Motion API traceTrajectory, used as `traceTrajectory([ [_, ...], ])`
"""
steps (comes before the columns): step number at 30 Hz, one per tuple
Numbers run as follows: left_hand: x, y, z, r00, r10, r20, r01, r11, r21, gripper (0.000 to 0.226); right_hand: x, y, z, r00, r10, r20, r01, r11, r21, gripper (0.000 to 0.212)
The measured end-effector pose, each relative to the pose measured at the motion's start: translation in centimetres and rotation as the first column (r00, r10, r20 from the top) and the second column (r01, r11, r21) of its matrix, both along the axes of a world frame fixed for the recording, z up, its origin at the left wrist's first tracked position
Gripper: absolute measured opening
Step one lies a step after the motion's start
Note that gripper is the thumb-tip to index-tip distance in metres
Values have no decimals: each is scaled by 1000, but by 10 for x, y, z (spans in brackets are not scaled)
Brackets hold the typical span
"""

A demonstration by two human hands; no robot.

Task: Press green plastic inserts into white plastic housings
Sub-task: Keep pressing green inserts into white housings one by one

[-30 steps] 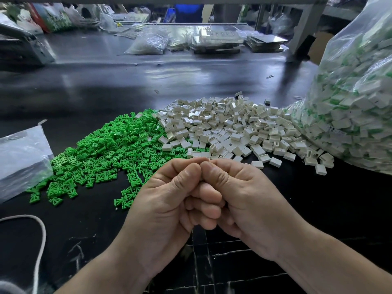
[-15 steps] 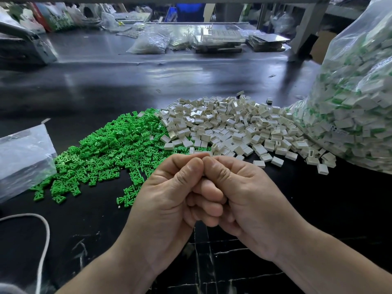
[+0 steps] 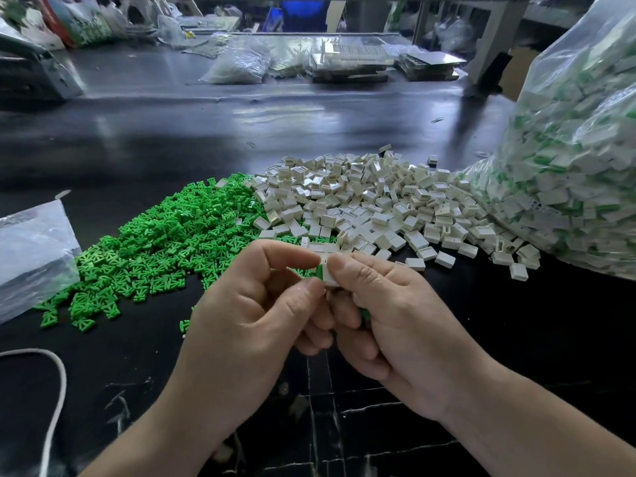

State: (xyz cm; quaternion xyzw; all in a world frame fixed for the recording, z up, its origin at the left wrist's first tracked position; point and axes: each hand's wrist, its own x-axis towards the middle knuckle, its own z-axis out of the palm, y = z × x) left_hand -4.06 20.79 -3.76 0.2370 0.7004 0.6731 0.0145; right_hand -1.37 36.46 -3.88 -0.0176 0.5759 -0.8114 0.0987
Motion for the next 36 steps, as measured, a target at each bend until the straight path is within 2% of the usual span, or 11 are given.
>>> traceTrajectory([
  [8, -2, -3, 4, 860, 151, -487, -310, 913, -265, 12, 2, 0, 5, 995, 10, 96, -3, 998, -69, 29],
  [13, -1, -1, 5, 845, 144, -515, -315, 912, -262, 13, 1, 1, 3, 983, 97, 155, -62, 974, -220, 22],
  [19, -5, -6, 1, 875, 171, -453, -360, 855, -373, 8, -15, 31, 6, 992, 125, 18, -94, 822, -562, 18],
  [21, -9, -9, -2, 886, 113, -449, -364, 770, -524, 15, -18, 39, 7, 998, 42, 48, -16, 897, -442, 16],
  [23, -12, -10, -8, 888, 53, -456, -367, 681, -634, 28, -19, 45, 8, 995, -93, 28, 95, 992, -78, 8],
  [24, -12, -10, -9, 886, 24, -462, -367, 644, -671, 32, -18, 45, 6, 989, -149, -22, 150, 971, 187, 6],
  [25, -12, -9, -10, 883, -6, -469, -367, 614, -699, 34, -17, 44, 5, 980, -174, -94, 197, 862, 467, 6],
  [27, -13, -8, -14, 858, -83, -507, -383, 554, -739, 33, -15, 39, -2, 968, -88, -235, 248, 466, 849, 14],
  [30, -16, -5, -19, 836, -150, -528, -404, 483, -777, 29, -14, 24, -10, 969, 125, -215, 215, 12, 977, 29],
  [32, -19, -5, -23, 839, -171, -516, -387, 479, -788, 29, -15, 19, -12, 964, 176, -201, 217, -82, 973, 28],
  [36, -22, -3, -26, 837, -175, -519, -378, 500, -779, 20, -15, 20, -11, 965, 174, -195, 207, -56, 977, 27],
])
